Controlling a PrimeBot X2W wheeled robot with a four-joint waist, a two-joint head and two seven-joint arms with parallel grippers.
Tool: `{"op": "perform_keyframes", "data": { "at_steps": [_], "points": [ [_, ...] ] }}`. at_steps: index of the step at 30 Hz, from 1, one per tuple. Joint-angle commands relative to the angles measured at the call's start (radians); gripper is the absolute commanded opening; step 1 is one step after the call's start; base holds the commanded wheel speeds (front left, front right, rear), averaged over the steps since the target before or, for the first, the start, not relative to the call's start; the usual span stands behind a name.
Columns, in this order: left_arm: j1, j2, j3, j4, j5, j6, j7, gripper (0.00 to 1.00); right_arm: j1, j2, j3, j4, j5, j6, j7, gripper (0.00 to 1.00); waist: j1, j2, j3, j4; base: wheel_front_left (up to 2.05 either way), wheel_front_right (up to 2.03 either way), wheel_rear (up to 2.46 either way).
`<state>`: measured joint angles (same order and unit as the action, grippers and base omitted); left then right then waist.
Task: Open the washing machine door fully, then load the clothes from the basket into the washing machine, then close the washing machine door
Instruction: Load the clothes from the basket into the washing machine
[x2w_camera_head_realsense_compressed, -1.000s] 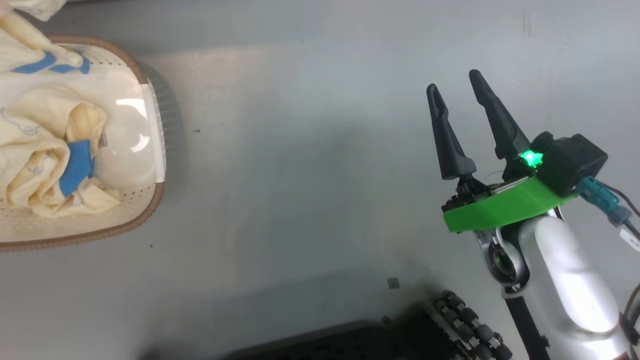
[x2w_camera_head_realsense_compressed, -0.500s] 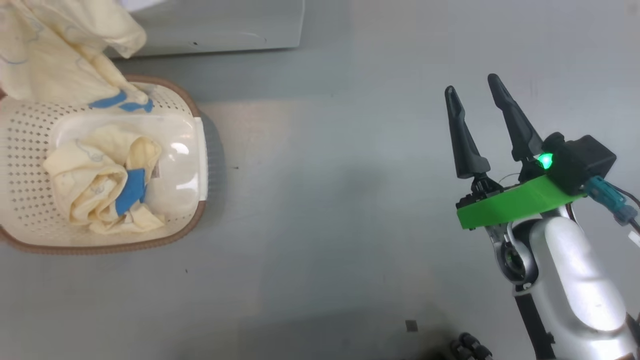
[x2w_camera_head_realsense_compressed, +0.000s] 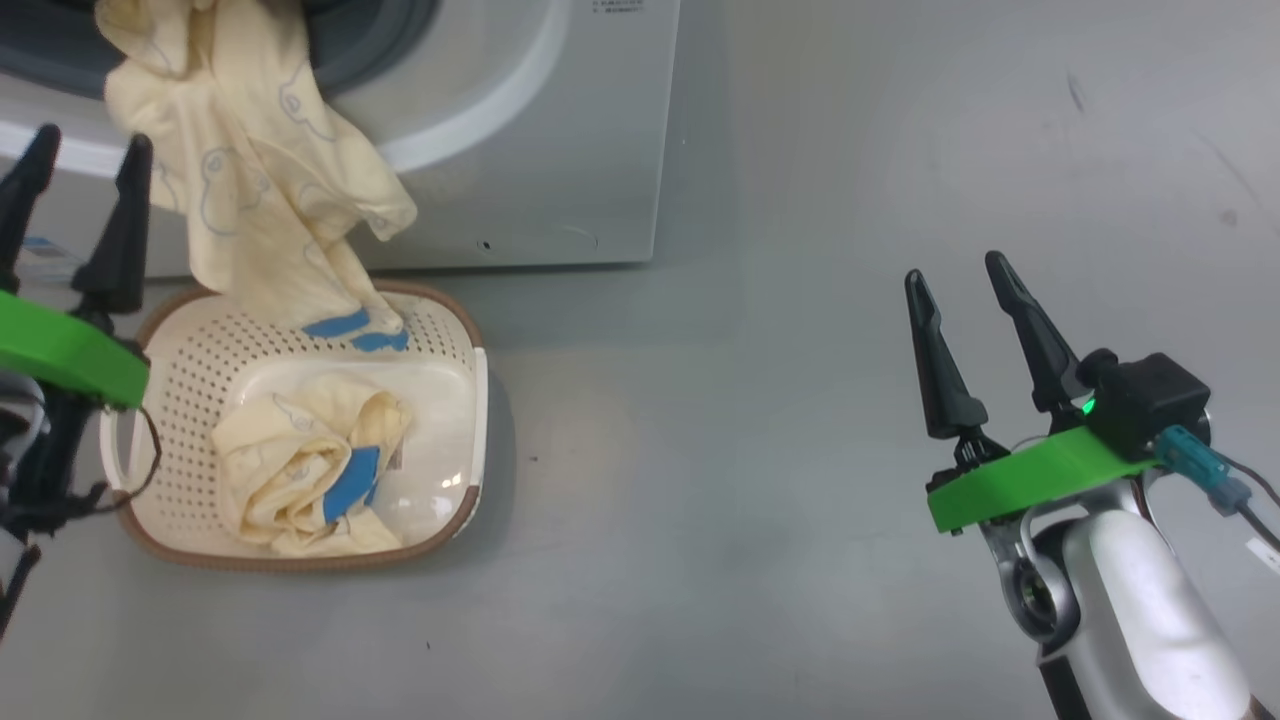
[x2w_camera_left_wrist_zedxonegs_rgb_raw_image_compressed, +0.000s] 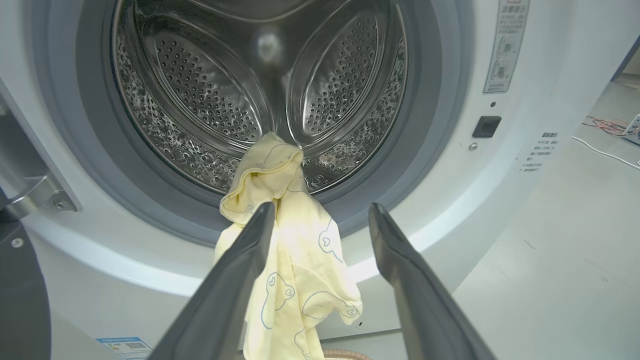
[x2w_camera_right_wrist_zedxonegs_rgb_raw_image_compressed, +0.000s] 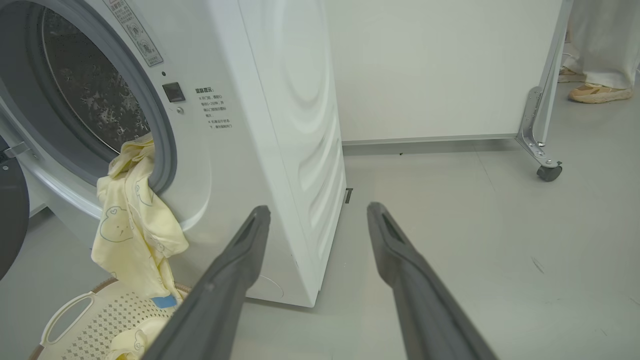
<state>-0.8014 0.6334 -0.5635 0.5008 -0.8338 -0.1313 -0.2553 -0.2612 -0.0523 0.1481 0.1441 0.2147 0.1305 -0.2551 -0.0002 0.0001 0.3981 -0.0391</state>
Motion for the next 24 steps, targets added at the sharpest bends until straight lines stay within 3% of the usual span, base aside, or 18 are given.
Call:
{"op": "perform_keyframes", "data": {
  "at_steps": [1, 5, 14, 24],
  "points": [
    [0.028, 0.040, 0.080, -0.039, 0.038, 0.001, -0.006, 1.00, 0.018, 0.002, 0.019, -0.024, -0.007, 0.000, -0.007, 1.00, 0.0002, -0.0001, -0.081, 0.017, 0.00, 0.00, 0.00],
    [0.151, 0.018, 0.149, -0.095, 0.126, 0.008, -0.006, 1.00, 0.040, 0.002, 0.030, -0.018, 0.000, 0.000, -0.007, 1.00, 0.0002, -0.0001, -0.141, 0.014, 0.00, 0.00, 0.00],
    [0.416, -0.073, 0.309, -0.219, 0.192, 0.030, -0.006, 1.00, 0.079, 0.002, 0.050, -0.001, 0.019, 0.000, -0.007, 1.00, 0.0002, -0.0001, -0.238, -0.002, 0.00, 0.00, 0.00],
    [0.578, -0.141, 0.373, -0.327, 0.277, 0.052, -0.006, 1.00, 0.119, 0.002, 0.057, 0.011, 0.023, 0.000, -0.007, 1.00, 0.0002, -0.0001, -0.294, -0.008, 0.00, 0.00, 0.00]
  ]
}}
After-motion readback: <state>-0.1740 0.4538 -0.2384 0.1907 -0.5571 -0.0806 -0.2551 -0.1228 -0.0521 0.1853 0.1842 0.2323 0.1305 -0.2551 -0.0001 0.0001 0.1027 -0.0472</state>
